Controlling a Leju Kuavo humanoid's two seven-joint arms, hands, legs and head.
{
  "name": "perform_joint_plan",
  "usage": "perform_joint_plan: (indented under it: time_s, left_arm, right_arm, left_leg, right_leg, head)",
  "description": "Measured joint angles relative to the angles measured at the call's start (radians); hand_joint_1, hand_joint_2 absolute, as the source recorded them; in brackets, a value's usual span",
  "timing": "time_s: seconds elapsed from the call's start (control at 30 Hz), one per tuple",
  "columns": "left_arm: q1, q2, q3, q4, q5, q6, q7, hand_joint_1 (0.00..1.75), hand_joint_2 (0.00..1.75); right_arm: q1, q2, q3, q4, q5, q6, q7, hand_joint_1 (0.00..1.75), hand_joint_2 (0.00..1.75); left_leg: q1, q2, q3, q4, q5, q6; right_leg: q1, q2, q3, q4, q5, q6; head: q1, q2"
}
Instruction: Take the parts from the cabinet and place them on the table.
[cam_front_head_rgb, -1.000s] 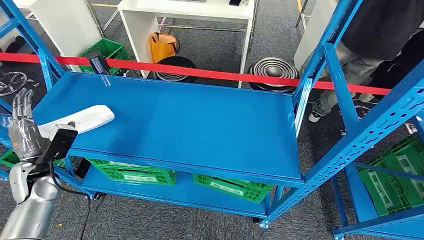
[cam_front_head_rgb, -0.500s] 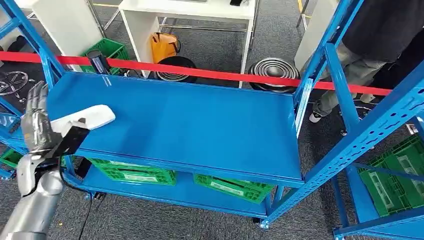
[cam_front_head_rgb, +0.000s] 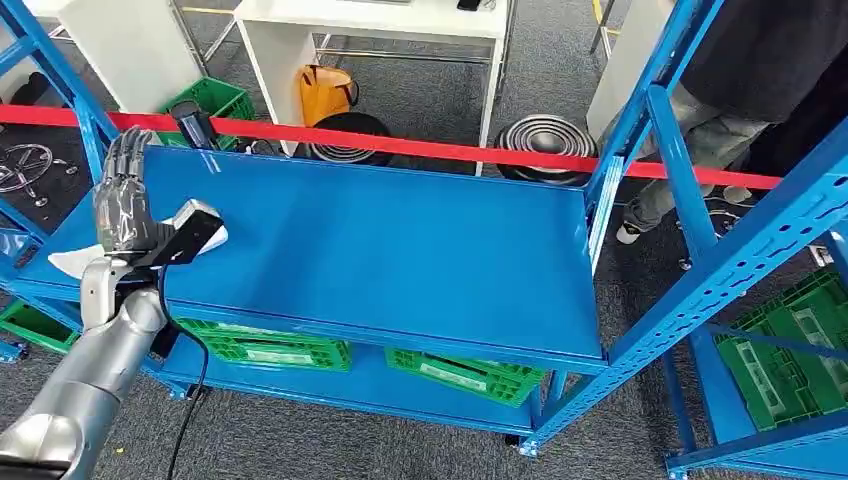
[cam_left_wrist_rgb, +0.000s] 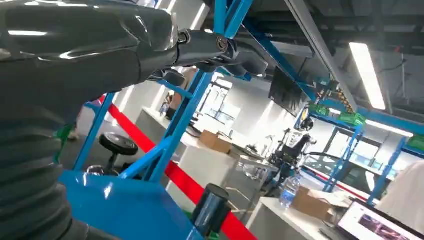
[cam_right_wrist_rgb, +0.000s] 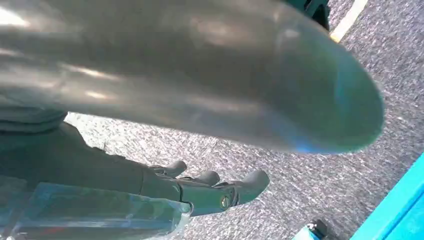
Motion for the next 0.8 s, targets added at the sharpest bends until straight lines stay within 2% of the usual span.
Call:
perform_joint_plan:
  time_s: [0.17,0.37,0.43,0.53,0.6,0.67,0.8]
  left_arm:
    - [-0.033,0.008,-0.021,0.069,-0.060,0.024,0.071,0.00,1.75]
    - [-0.043,0.015,-0.036,0.108,-0.084,0.044,0.091,0.00,1.75]
    - [-0.045,0.018,-0.042,0.117,-0.140,0.060,0.145,0.00,1.75]
    - [-0.037,0.026,-0.047,0.119,-0.287,0.057,0.289,0.00,1.75]
    - [-0.006,0.031,-0.045,0.082,-0.364,0.048,0.358,0.00,1.75]
    - [0.027,0.032,-0.040,0.033,-0.401,0.034,0.387,0.00,1.75]
    - [0.062,0.032,-0.032,-0.019,-0.415,0.022,0.398,0.00,1.75]
  right_arm:
    - [-0.021,0.000,-0.003,0.000,0.010,-0.040,0.000,0.00,0.00]
    - [-0.032,-0.005,-0.003,0.001,0.018,-0.052,0.004,0.00,0.00]
    - [-0.034,-0.008,-0.003,0.001,0.029,-0.059,0.012,0.00,0.00]
    - [-0.041,-0.024,0.003,0.002,0.067,-0.060,0.046,0.00,0.00]
    - [-0.042,-0.043,0.005,0.002,0.079,-0.062,0.057,0.00,0.00]
    - [-0.040,-0.060,0.005,0.002,0.081,-0.065,0.059,0.00,0.00]
    - [-0.040,-0.078,0.005,0.002,0.082,-0.071,0.060,0.00,0.00]
  left_leg:
    - [0.000,0.000,0.000,0.000,0.000,0.000]
    - [0.000,0.000,0.000,0.000,0.000,0.000]
    - [0.000,0.000,0.000,0.000,0.000,0.000]
    - [0.000,0.000,0.000,0.000,0.000,0.000]
    - [0.000,0.000,0.000,0.000,0.000,0.000]
    - [0.000,0.000,-0.001,0.000,0.000,0.000]
    - [0.000,0.000,-0.001,0.000,0.000,0.000]
  right_leg:
    - [0.000,0.000,0.000,0.000,0.000,0.000]
    - [0.000,0.000,0.000,0.000,0.000,0.000]
    - [0.000,0.000,0.000,0.000,0.000,0.000]
    - [0.000,0.000,0.000,0.000,0.000,0.000]
    - [0.000,0.000,0.000,0.000,0.000,0.000]
    - [0.000,0.000,0.000,0.000,0.000,0.000]
    - [0.000,0.000,0.000,0.000,0.000,0.000]
  head:
    - [0.000,0.000]
    - [0.000,0.000]
    - [0.000,0.000]
    - [0.000,0.000]
    - [0.000,0.000]
    - [0.000,0.000]
    - [0.000,0.000]
